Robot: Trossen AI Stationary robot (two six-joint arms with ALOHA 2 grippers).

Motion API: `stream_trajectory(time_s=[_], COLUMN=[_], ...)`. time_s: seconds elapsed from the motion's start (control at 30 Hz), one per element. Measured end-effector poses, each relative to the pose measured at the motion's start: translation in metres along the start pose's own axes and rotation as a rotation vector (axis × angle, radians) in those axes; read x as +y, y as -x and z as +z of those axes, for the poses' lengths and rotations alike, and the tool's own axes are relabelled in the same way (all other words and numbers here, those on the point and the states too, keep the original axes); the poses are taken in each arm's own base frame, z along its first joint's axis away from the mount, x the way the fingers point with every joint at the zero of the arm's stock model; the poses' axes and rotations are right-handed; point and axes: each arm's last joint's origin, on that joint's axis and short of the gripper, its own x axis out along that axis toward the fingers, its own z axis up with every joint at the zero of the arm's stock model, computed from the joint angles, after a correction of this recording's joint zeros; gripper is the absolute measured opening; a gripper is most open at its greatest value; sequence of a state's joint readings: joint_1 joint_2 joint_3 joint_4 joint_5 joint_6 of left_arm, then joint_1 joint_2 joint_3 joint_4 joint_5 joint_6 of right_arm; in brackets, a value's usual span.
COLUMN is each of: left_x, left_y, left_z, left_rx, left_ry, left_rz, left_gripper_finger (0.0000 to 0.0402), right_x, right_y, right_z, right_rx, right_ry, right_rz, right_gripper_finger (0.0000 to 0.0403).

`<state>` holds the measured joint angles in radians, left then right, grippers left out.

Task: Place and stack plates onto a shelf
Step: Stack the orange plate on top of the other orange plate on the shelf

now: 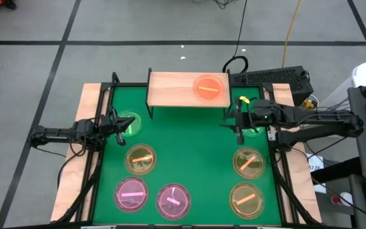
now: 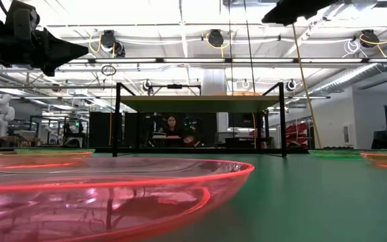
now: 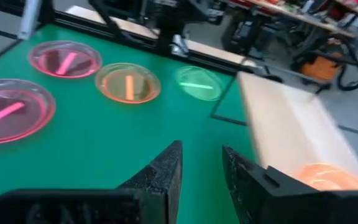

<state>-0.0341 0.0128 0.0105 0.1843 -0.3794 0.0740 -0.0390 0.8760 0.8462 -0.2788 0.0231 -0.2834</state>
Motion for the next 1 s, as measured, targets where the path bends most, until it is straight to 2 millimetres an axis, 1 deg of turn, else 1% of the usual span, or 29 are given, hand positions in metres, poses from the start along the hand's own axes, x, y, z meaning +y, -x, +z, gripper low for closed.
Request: stream_trajectory(time_s=[0.2,0.3,0.53,0.7,0.77,0.87,1.0], left_x=[0.0,0.0,0.0,0.0,0.0,-0.002,-0.007], left_y=[0.0,0.0,0.0,0.0,0.0,0.001,-0.007], left_z=[0.0,0.0,0.001,0.006,0.01,0.023,0.04], left_rx=[0.0,0.0,-0.009,-0.059,-0.085,-0.081,0.047], left_ry=[0.0,0.0,0.016,0.105,0.101,0.08,0.058], left_rz=[0.0,0.0,0.001,-0.011,-0.022,-0.102,-0.12], left_gripper_finger=[0.0001,0.0001,0.0001,0.0001,0.0001,0.0001,0.0001], right_x=[0.02,0.027,0.036,0.035,0.035,0.034,0.033], right_y=[-0.011,-0.013,-0.005,0.004,0.007,0.01,0.014], right_z=[-0.018,-0.025,-0.031,-0.03,-0.03,-0.03,-0.029], right_rx=[-0.042,-0.053,-0.125,-0.185,-0.196,-0.211,-0.233], right_ry=[0.015,0.03,0.043,0.033,0.032,0.033,0.053], right_rz=[0.056,0.08,0.1,0.088,0.084,0.079,0.069], right_gripper_finger=[0.0096,0.0096,0.0096,0.0096,0.0096,0.0096,0.0096])
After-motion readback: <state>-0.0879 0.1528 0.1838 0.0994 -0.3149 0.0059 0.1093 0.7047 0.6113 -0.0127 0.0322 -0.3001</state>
